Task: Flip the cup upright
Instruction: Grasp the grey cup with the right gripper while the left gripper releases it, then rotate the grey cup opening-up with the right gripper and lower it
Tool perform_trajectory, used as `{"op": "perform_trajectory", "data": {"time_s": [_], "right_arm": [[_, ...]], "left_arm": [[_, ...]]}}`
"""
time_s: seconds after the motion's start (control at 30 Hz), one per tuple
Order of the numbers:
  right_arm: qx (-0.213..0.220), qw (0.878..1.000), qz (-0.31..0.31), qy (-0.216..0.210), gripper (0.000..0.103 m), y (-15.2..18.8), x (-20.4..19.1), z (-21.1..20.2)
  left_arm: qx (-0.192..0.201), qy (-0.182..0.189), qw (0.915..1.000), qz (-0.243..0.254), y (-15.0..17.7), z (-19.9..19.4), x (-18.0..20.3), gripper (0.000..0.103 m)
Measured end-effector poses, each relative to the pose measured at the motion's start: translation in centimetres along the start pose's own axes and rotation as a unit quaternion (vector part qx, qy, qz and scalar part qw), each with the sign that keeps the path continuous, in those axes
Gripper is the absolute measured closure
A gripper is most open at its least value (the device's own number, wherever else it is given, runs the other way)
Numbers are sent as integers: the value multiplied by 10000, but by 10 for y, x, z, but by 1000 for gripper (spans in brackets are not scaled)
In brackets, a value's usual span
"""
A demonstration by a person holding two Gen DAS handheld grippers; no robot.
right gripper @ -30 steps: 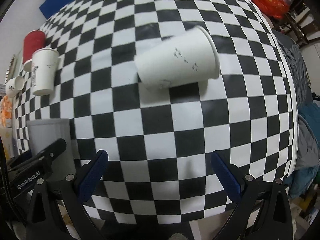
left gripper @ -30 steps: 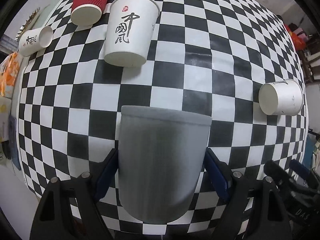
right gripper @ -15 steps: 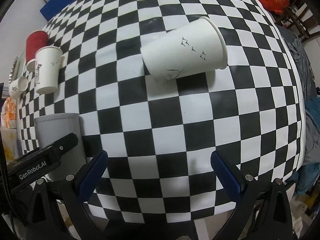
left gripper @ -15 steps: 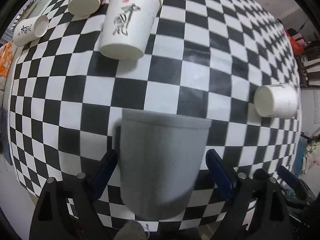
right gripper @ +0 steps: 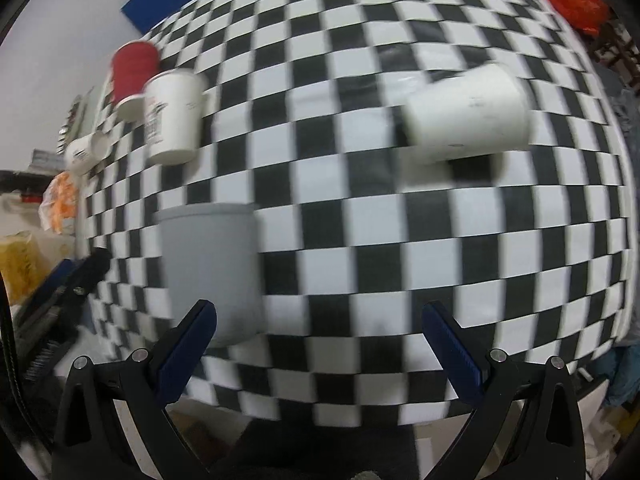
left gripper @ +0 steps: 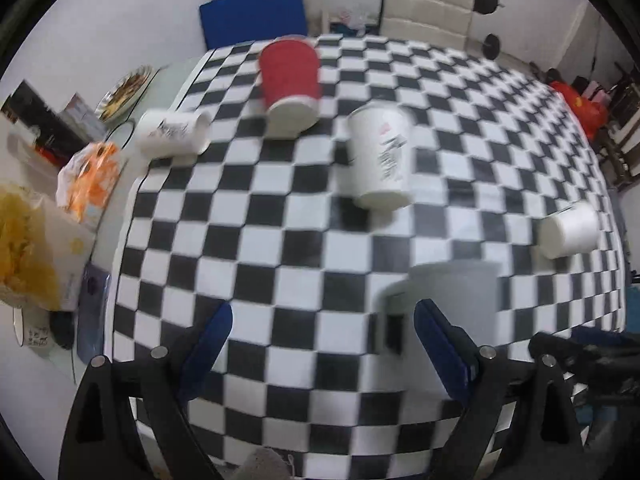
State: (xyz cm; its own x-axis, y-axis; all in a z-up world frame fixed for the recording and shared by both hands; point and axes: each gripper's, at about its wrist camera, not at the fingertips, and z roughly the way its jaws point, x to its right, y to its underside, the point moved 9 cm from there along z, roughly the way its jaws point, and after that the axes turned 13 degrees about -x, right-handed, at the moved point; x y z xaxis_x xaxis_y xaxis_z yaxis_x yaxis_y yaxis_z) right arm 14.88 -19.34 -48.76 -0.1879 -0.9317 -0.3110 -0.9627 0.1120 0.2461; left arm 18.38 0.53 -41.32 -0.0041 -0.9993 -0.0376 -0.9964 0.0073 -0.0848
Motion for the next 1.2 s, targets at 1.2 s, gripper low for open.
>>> {"op": "perform_trajectory", "data": {"time_s": [1.2], "right_arm": [[959, 9938, -555, -118, 19, -56, -76, 48]], "left_arm": [[-665, -147, 9972, -321, 10, 84, -56, 10]]}}
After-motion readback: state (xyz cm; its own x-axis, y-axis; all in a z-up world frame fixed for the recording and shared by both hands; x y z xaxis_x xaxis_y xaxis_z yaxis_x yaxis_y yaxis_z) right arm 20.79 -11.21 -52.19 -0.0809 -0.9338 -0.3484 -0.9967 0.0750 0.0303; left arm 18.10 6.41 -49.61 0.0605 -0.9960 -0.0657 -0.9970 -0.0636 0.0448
